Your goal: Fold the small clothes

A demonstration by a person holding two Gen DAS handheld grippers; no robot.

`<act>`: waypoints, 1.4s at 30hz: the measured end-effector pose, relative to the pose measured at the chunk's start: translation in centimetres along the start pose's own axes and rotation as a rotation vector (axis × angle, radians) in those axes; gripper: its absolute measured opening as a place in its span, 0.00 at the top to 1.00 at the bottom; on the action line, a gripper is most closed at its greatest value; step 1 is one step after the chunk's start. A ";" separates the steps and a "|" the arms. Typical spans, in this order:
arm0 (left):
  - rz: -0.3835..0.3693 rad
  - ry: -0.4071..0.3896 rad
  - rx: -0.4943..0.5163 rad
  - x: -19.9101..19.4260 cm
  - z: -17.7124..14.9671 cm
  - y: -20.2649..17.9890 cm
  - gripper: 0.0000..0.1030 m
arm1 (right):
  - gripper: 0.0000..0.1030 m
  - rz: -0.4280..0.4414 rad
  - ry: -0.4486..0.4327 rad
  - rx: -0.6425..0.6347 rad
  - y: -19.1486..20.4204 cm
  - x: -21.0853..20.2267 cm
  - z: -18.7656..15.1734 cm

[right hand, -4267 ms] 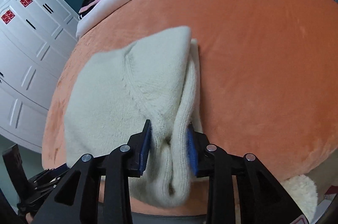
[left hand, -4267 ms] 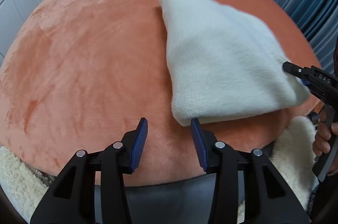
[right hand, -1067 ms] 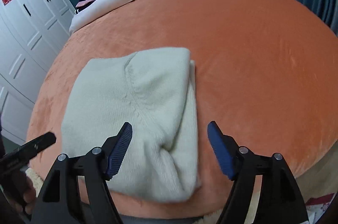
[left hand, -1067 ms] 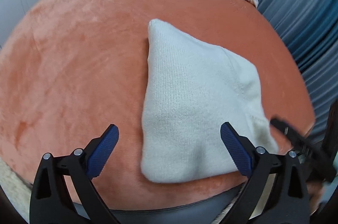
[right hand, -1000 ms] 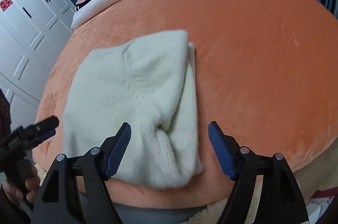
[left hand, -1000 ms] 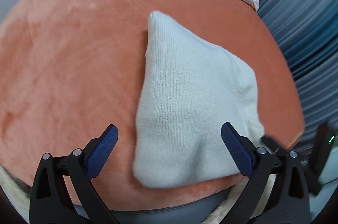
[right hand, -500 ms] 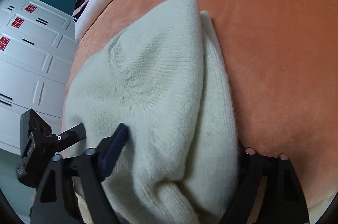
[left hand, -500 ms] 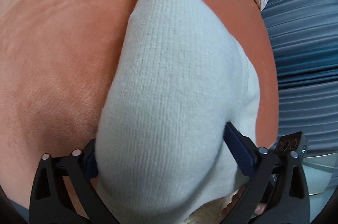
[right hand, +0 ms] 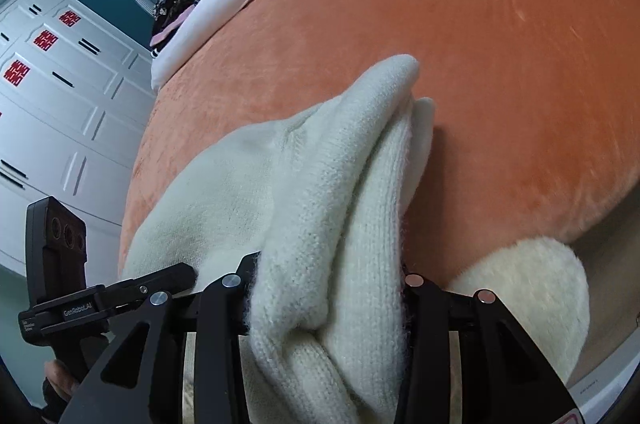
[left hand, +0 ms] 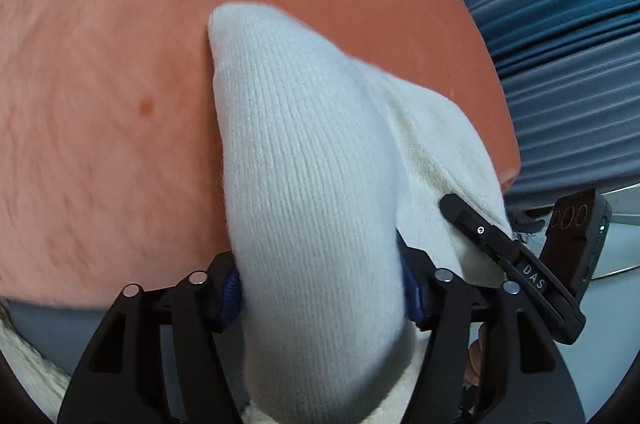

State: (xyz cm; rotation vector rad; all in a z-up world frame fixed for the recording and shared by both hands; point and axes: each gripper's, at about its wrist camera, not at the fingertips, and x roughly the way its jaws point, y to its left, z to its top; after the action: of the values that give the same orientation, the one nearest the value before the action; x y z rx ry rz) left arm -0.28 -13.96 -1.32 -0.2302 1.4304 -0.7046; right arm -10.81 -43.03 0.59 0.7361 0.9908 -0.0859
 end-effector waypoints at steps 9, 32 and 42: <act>-0.005 -0.075 0.001 3.4 1.0 2.5 0.23 | 0.44 -0.049 0.057 0.053 -2.4 3.6 -3.1; -0.266 -0.847 0.664 -31.7 -0.4 -20.4 0.44 | 0.63 0.119 -0.937 -0.428 18.3 -31.3 -0.7; -0.150 -1.106 0.674 -45.6 -0.8 -15.4 0.42 | 0.62 0.413 -1.043 -0.537 29.1 -35.2 2.3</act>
State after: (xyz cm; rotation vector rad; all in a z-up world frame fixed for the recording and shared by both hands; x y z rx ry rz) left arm -4.88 0.14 44.48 -0.1488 0.0964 -0.9285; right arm -17.82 -31.27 44.24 0.2927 -0.1551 0.1469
